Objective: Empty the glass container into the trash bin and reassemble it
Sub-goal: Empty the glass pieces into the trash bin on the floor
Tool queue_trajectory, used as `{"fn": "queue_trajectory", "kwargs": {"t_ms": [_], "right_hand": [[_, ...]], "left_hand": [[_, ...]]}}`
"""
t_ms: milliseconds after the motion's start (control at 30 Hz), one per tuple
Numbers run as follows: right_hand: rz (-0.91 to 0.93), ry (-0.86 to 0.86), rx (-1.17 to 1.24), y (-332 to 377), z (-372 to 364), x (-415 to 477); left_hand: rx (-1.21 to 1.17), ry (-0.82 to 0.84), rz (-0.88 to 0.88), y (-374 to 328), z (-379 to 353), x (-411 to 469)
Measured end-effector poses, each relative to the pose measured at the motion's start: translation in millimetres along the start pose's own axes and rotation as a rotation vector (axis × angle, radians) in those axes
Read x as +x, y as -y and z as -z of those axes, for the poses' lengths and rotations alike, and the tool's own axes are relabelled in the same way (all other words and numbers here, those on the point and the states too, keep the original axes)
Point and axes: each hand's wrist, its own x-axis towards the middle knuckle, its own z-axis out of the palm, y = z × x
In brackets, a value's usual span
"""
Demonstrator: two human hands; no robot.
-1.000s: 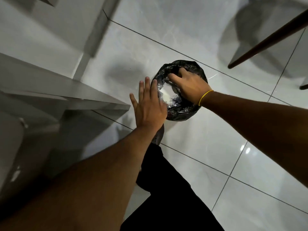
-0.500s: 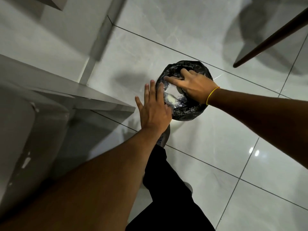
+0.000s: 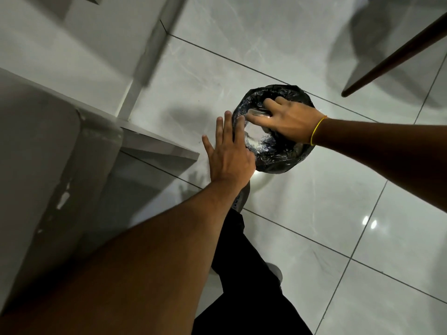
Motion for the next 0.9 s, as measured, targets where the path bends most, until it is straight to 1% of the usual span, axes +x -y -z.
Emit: {"fn": "queue_trajectory", "kwargs": {"t_ms": [133,300,533,667,767,900], "right_hand": [[0.007,-0.042,-0.005,1,-1,4],[-0.037,0.002,-0.033,1,-8,1],[-0.111,0.021,0.039,9,-12,-7],[-0.157,-0.027,0.080,10,-17,-7],[-0.188,-0.004,0.102,14,-15,-3],[-0.286,-0.033,0.165,17,-13,1]], "left_hand": [[-0.015,-0.008,0.030,2,-1,0],[-0.016,-0.004,0.023,4,-5,-1],[-0.042,-0.016,0.030,1,-6,0],[-0.034,0.007,0.038,0,-7,1],[-0.044,0.011,0.036,2,-8,0],[-0.017,0.011,-0.002,0,-10,-2]]}}
